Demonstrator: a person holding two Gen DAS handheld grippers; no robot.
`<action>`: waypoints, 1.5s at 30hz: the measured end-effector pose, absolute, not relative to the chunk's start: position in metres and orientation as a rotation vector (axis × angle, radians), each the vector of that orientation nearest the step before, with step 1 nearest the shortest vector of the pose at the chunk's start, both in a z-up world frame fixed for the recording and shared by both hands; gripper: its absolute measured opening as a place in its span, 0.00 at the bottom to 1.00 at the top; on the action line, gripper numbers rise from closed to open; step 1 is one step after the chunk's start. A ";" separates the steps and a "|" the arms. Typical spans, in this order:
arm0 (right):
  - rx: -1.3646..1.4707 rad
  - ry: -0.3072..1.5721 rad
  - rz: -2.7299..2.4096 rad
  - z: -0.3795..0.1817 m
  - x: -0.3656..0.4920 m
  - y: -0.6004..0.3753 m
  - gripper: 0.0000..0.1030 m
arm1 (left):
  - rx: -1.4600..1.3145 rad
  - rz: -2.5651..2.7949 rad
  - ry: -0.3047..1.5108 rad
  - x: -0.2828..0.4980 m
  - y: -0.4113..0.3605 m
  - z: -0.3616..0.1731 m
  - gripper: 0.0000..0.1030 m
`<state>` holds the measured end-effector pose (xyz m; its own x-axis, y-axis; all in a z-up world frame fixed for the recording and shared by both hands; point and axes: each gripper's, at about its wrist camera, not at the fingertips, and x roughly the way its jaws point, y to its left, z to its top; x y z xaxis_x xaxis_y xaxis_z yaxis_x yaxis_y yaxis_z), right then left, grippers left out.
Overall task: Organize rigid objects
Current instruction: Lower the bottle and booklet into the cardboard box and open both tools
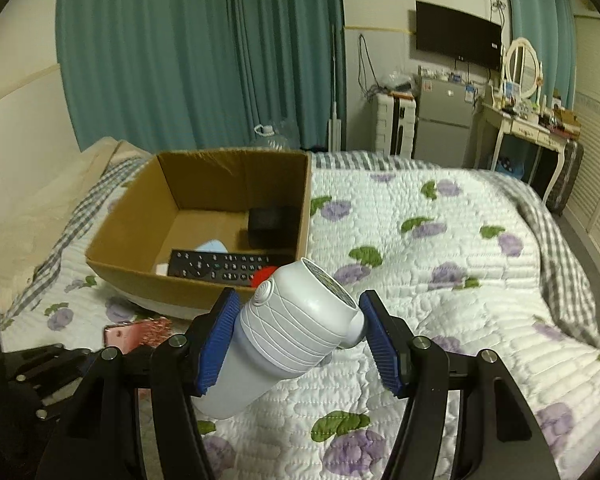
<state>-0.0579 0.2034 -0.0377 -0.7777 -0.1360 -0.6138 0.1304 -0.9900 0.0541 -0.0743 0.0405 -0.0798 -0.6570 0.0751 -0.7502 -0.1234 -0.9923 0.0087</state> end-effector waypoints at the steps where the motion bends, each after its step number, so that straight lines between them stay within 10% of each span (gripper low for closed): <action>1: 0.968 -0.009 -2.836 -0.033 -0.057 0.204 0.60 | -1.222 2.776 0.101 -0.072 0.040 -0.073 0.10; 15: 0.784 0.096 -2.763 0.052 -0.101 0.196 0.60 | -0.942 2.896 0.165 -0.113 0.021 0.011 0.10; 34: 0.933 0.115 -2.688 -0.009 -0.165 0.184 0.60 | -1.148 2.824 0.357 -0.210 0.025 -0.058 0.14; 38: 0.944 0.123 -2.693 -0.008 -0.164 0.185 0.60 | -1.114 2.874 0.336 -0.205 0.016 -0.048 0.56; 45: 0.973 0.188 -2.648 -0.004 -0.166 0.169 0.60 | -0.971 2.961 0.293 -0.186 -0.003 -0.023 0.62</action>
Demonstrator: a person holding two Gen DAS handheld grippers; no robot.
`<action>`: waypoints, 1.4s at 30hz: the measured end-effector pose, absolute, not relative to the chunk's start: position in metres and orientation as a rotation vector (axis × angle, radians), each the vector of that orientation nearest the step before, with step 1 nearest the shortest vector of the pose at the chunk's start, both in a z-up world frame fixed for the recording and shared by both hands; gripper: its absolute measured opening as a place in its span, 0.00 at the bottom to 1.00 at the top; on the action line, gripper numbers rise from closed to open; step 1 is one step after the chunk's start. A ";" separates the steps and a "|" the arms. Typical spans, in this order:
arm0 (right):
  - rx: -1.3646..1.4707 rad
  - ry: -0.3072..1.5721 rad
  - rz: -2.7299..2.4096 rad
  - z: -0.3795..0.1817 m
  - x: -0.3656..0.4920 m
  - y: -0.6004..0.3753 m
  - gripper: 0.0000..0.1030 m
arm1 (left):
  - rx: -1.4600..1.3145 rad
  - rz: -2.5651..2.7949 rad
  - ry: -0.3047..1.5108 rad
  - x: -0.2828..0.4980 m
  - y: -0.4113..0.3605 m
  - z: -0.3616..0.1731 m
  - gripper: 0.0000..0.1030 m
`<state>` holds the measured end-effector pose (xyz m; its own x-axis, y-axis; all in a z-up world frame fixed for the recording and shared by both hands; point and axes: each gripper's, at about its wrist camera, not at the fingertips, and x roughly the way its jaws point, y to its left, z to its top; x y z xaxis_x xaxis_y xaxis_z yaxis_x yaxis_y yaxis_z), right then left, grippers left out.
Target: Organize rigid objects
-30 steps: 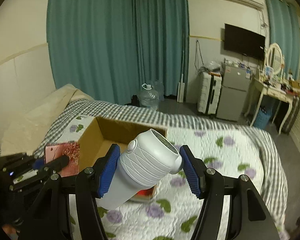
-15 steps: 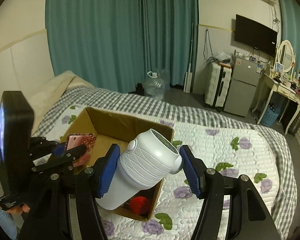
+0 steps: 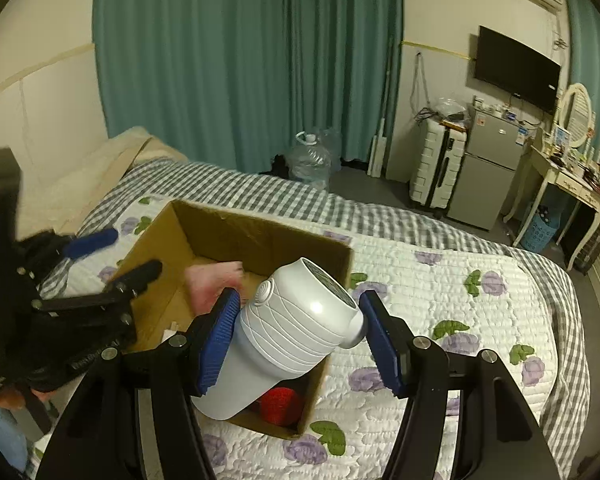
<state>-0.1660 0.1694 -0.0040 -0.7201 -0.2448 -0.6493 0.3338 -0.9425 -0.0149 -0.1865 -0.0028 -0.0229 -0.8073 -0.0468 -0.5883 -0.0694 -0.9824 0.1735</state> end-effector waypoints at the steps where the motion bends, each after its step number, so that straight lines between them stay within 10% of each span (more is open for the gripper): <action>1: 0.991 0.203 -2.632 -0.008 -0.169 0.165 0.60 | -0.964 2.970 0.281 -0.186 -0.006 -0.021 0.63; 16: 1.214 0.378 -2.455 -0.084 -0.239 0.085 0.60 | -0.866 3.063 0.131 -0.182 -0.048 -0.024 0.66; 20: 1.184 0.349 -2.532 -0.080 -0.242 0.085 0.73 | -0.877 3.075 0.084 -0.182 -0.056 -0.025 0.66; 42: 0.492 0.153 -2.975 0.130 -0.018 0.173 1.00 | -0.307 3.148 0.198 -0.020 -0.015 0.125 0.78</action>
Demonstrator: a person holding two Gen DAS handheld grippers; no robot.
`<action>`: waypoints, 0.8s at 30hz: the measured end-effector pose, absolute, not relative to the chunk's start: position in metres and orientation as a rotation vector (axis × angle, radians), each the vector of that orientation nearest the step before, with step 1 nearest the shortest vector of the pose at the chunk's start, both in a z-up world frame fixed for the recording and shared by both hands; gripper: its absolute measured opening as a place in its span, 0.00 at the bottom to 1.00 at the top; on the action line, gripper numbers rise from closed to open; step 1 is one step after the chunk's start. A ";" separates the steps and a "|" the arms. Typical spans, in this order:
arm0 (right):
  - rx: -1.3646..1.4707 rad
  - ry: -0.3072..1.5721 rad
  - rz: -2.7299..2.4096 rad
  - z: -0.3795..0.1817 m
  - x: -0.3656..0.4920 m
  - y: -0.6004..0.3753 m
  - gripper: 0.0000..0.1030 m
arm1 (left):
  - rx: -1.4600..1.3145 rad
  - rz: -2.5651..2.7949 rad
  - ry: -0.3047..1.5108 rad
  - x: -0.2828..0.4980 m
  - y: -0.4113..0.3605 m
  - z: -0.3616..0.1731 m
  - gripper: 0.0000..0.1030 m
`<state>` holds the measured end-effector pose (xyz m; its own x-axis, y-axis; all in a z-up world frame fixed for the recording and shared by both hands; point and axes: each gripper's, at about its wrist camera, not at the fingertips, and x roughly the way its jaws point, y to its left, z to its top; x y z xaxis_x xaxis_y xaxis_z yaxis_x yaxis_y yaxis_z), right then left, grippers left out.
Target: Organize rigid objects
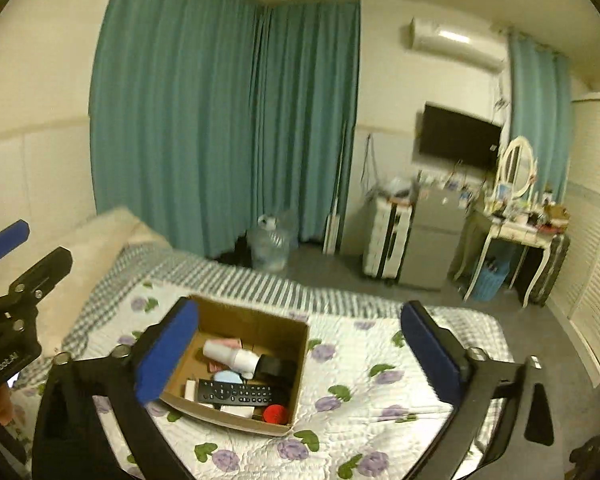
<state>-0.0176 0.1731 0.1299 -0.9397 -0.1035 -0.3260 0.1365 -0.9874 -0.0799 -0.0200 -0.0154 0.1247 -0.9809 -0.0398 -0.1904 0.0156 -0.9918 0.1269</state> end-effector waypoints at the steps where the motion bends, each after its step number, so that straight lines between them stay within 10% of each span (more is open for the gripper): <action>1: 0.464 0.152 -2.985 0.134 -0.008 0.174 1.00 | 0.289 -3.100 -0.199 -0.014 -0.015 0.128 0.78; 24: 0.549 0.025 -3.001 -0.009 -0.018 0.182 1.00 | 0.636 -3.067 -0.111 -0.024 -0.016 -0.012 0.79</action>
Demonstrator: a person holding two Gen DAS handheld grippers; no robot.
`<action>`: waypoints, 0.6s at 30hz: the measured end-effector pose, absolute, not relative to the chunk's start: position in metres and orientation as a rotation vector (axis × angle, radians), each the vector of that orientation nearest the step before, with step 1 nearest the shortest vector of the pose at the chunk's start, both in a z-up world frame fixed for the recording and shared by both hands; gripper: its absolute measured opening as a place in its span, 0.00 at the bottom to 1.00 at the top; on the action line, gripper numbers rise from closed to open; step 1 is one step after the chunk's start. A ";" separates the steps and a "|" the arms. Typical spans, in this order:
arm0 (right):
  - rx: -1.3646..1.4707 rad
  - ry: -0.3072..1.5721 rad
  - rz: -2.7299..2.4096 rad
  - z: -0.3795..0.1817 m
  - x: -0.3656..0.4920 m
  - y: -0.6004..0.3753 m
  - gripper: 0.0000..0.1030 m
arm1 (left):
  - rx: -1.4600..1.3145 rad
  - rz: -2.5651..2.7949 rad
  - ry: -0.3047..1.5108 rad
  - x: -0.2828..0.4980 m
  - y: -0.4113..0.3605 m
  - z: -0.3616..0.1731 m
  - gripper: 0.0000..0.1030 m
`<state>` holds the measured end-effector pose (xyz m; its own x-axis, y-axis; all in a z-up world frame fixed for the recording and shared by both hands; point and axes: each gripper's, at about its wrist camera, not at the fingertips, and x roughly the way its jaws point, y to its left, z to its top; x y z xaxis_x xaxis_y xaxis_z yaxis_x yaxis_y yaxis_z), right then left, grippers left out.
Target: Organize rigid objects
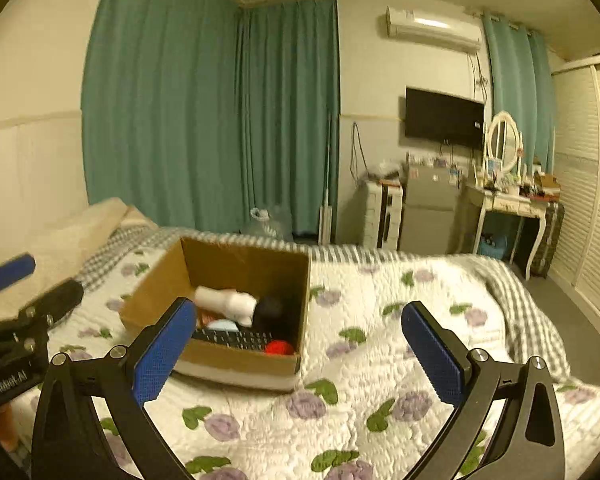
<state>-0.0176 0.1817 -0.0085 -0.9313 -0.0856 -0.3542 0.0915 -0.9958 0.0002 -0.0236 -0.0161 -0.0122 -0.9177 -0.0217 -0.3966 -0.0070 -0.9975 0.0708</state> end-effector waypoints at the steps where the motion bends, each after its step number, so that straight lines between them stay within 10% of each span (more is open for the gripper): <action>1: 0.562 0.030 -3.008 -0.011 -0.020 0.182 1.00 | 0.649 -3.061 -0.108 -0.025 -0.015 -0.017 0.79; 18: 0.594 0.034 -3.019 -0.015 -0.019 0.184 1.00 | 0.647 -3.048 -0.119 -0.025 -0.015 -0.016 0.79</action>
<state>-0.0192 0.1845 -0.0153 -0.9234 -0.0588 -0.3793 0.0674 -0.9977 -0.0095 -0.0249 -0.0148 -0.0158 -0.9138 -0.0384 -0.4044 0.0068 -0.9968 0.0795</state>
